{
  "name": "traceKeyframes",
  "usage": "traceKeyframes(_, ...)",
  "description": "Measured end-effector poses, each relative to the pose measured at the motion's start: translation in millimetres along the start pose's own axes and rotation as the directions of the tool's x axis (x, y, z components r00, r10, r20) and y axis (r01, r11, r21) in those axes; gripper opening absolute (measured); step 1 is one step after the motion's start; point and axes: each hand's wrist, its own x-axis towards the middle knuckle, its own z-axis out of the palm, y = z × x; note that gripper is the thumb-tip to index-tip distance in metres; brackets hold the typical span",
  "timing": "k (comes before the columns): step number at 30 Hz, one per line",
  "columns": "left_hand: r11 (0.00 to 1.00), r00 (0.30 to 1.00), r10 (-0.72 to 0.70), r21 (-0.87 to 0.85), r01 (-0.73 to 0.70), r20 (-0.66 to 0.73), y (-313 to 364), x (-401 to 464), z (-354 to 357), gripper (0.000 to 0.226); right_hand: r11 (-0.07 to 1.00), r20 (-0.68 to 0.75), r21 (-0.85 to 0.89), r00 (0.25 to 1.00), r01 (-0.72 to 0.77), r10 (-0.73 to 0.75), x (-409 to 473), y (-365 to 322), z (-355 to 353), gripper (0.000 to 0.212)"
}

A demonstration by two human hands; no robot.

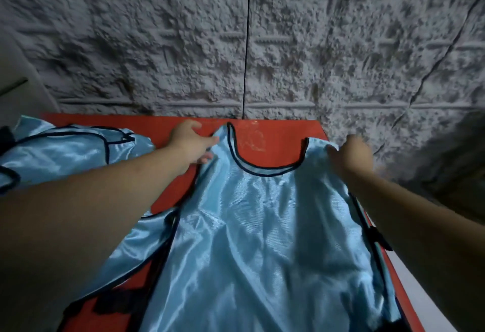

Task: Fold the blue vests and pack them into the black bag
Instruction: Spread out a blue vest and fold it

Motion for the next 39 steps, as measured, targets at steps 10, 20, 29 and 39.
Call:
traceKeyframes(10, 0.734, 0.968, 0.182, 0.632, -0.249, 0.170, -120.3, -149.2, -109.0, 0.045, 0.824, 0.588, -0.097, 0.700, 0.558, -0.405, -250.7, -27.1, -9.8, 0.084)
traceKeyframes(20, 0.569, 0.985, 0.171, 0.819, -0.072, -0.032, -105.0, -119.8, -145.9, 0.032, 0.853, 0.589, -0.070, 0.711, 0.517, -0.383, -279.2, -25.8, -26.9, 0.082)
traceKeyframes(29, 0.909, 0.996, -0.084, 0.411, 0.067, 0.024, -79.0, -167.8, -65.8, 0.015, 0.992, 0.125, -0.103, 0.991, 0.067, -0.053, -201.4, 61.8, -44.6, 0.066)
traceKeyframes(39, 0.857, 0.861, -0.306, -0.276, 0.435, 0.407, -54.2, -151.2, -91.7, 0.023, 0.956, 0.364, -0.275, 0.931, 0.102, 0.005, -181.1, 75.8, -30.6, 0.049)
